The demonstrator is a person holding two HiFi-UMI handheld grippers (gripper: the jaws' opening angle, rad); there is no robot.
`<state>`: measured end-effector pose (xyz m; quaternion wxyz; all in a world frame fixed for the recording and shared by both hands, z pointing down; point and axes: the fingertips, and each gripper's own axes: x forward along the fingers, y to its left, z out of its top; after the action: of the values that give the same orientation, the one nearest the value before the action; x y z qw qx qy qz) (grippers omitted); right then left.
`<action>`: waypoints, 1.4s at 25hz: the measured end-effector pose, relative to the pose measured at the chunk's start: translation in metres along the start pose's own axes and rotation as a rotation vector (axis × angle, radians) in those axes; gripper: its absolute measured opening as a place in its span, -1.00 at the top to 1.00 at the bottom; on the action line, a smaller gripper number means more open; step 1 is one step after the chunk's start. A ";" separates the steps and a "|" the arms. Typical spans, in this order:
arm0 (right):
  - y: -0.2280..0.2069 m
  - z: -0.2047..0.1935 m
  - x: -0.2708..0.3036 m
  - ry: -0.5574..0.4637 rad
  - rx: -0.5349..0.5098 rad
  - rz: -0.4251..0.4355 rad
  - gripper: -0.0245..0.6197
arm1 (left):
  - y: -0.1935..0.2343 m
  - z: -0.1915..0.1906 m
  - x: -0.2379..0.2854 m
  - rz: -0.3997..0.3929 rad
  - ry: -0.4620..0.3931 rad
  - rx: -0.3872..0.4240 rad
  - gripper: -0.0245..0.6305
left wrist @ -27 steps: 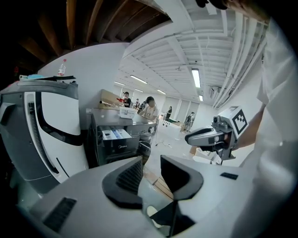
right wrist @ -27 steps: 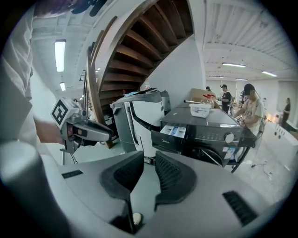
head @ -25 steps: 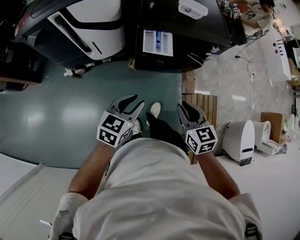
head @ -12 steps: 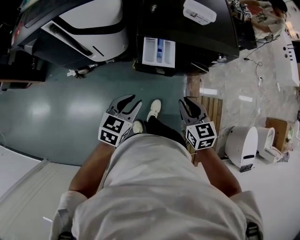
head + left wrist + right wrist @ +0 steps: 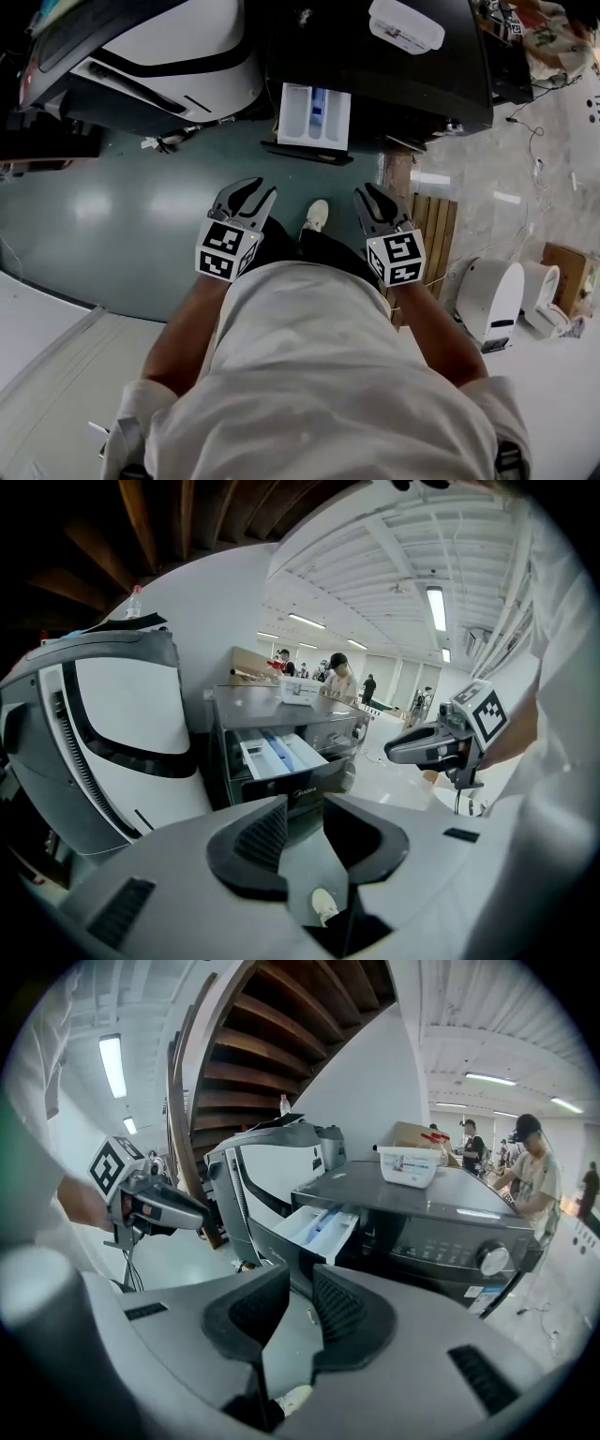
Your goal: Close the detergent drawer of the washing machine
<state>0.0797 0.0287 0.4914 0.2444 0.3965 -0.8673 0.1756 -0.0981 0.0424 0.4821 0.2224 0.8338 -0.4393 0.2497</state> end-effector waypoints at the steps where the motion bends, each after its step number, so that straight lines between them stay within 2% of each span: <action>1: -0.003 -0.001 0.005 0.004 -0.001 0.003 0.74 | 0.004 0.001 0.004 0.012 0.000 -0.002 0.58; 10: -0.022 -0.011 0.031 0.068 -0.003 -0.013 0.74 | 0.042 -0.003 0.033 0.080 0.034 0.002 0.58; 17: -0.028 -0.017 0.046 0.107 0.001 -0.032 0.74 | 0.062 -0.008 0.056 0.074 0.076 0.038 0.58; 35: -0.033 -0.017 0.073 0.135 0.038 -0.089 0.74 | 0.079 -0.011 0.075 0.087 0.122 0.041 0.56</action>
<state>0.0686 -0.0276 0.5499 0.3024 0.4266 -0.8267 0.2076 -0.1302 -0.0387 0.5484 0.2207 0.8016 -0.4554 0.3182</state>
